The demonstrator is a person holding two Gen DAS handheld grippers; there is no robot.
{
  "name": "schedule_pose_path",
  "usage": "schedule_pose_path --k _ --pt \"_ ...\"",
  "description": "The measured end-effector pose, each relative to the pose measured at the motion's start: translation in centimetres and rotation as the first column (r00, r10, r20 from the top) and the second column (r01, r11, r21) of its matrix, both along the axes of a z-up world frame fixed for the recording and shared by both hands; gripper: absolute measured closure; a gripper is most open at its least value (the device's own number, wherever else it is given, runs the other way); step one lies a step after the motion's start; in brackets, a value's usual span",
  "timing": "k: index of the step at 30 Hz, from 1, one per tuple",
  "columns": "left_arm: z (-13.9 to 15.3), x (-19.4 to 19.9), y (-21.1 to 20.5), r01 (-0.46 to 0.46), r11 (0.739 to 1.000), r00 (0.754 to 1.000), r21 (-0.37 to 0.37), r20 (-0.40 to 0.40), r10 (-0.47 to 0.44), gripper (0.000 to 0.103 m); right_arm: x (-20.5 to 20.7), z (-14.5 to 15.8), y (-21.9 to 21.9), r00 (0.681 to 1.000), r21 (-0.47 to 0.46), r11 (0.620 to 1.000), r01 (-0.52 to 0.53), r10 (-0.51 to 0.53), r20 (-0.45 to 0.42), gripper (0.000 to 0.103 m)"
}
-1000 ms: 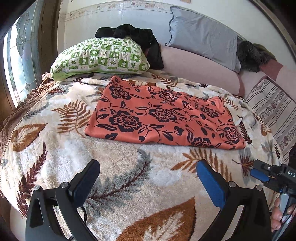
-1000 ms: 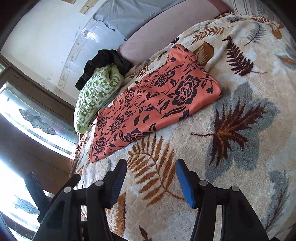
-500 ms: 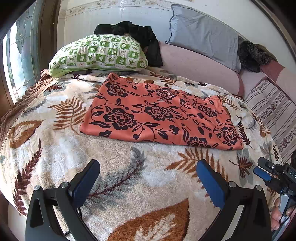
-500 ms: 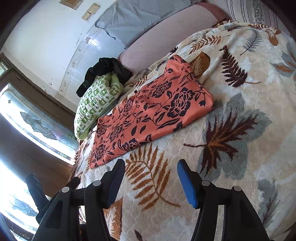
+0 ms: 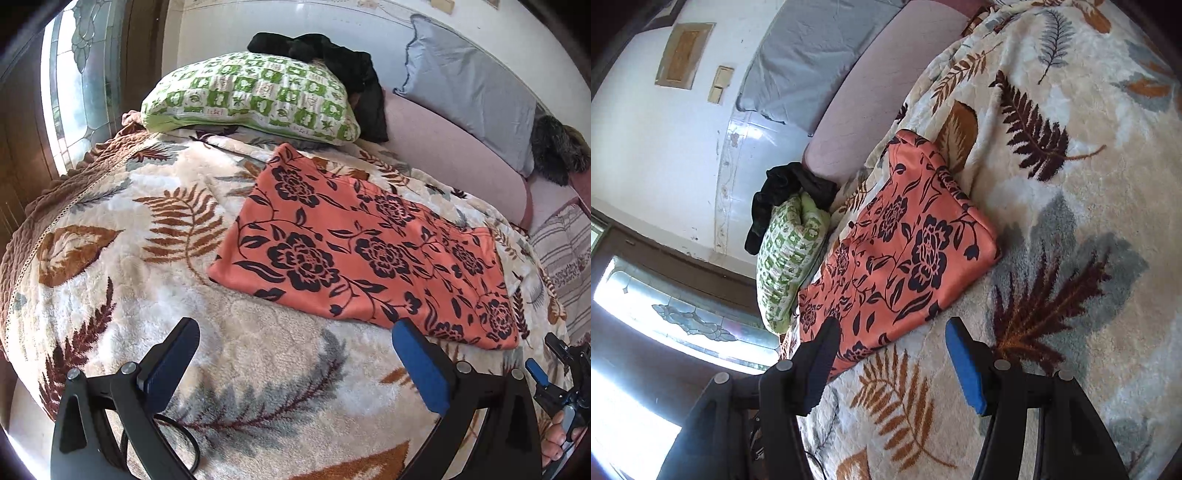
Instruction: Fold small clothes
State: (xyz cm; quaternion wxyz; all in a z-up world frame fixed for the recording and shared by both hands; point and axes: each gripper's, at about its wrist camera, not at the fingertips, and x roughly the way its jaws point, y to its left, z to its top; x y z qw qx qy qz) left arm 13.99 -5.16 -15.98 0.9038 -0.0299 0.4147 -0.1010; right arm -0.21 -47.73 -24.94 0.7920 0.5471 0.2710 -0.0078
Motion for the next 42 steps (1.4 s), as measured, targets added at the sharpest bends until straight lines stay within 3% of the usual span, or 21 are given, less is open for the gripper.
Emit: schedule_pose_path --k 3,5,8,10,12,13,17,27,36,38,40,41,42 --pt "-0.2 0.9 0.3 -0.061 0.998 0.998 0.032 0.0 0.061 0.0 1.4 -0.8 -0.2 1.0 0.043 0.999 0.006 -0.006 -0.009 0.041" --pt "0.1 0.8 -0.2 -0.077 0.994 0.996 0.076 0.053 0.073 0.0 2.0 -0.4 0.1 1.0 0.022 1.0 0.009 -0.009 -0.006 0.041" --pt "0.5 0.8 -1.9 -0.079 0.98 0.988 0.185 0.144 0.053 0.0 2.7 1.8 1.7 1.0 -0.153 0.988 -0.011 0.015 0.025 0.039" --pt "0.5 1.4 -3.3 -0.08 0.959 0.984 0.271 0.175 0.033 0.0 3.8 3.2 3.0 0.999 -0.29 0.957 -0.024 0.037 0.039 0.043" --pt "0.6 2.1 -4.2 -0.074 0.954 0.982 0.292 0.188 0.018 0.0 5.3 3.5 3.8 0.998 -0.356 0.933 -0.046 0.06 0.027 0.06" --pt "0.6 2.5 -4.6 -0.081 0.953 0.98 0.293 0.196 0.023 0.0 6.1 3.3 3.9 0.998 -0.365 0.929 -0.062 0.069 0.008 0.063" --pt "0.4 4.3 -6.0 -0.103 0.955 0.975 0.279 0.219 0.041 0.0 8.7 2.1 3.7 0.995 -0.361 0.928 -0.09 0.073 -0.062 0.063" --pt "-0.8 7.0 -8.3 -0.107 0.966 0.974 0.234 0.22 0.055 0.0 11.0 2.2 2.7 0.996 -0.361 0.928 -0.086 0.075 -0.045 0.063" --pt "-3.0 8.1 -8.7 -0.069 0.971 0.986 0.23 0.161 0.032 0.0 11.6 2.2 3.4 0.994 -0.36 0.927 -0.106 0.098 -0.041 0.063" --pt "-5.0 8.9 -9.1 -0.033 0.964 0.995 0.262 0.098 0.008 0.0 11.9 1.4 3.6 0.992 -0.338 0.933 -0.122 0.104 -0.07 0.063" --pt "-7.8 9.9 -9.6 0.034 0.949 0.999 0.313 -0.008 -0.033 0.0 12.8 -0.4 3.8 0.978 -0.307 0.936 -0.172 0.126 -0.166 0.063" --pt "-7.8 9.5 -9.4 0.023 0.956 0.999 0.292 0.029 -0.033 0.0 13.3 -1.7 4.0 0.962 -0.281 0.937 -0.206 0.141 -0.234 0.063" --pt "-7.5 9.2 -9.4 0.019 0.957 0.998 0.291 0.044 -0.033 0.0 13.0 -2.2 4.1 0.964 -0.272 0.942 -0.196 0.134 -0.23 0.063"
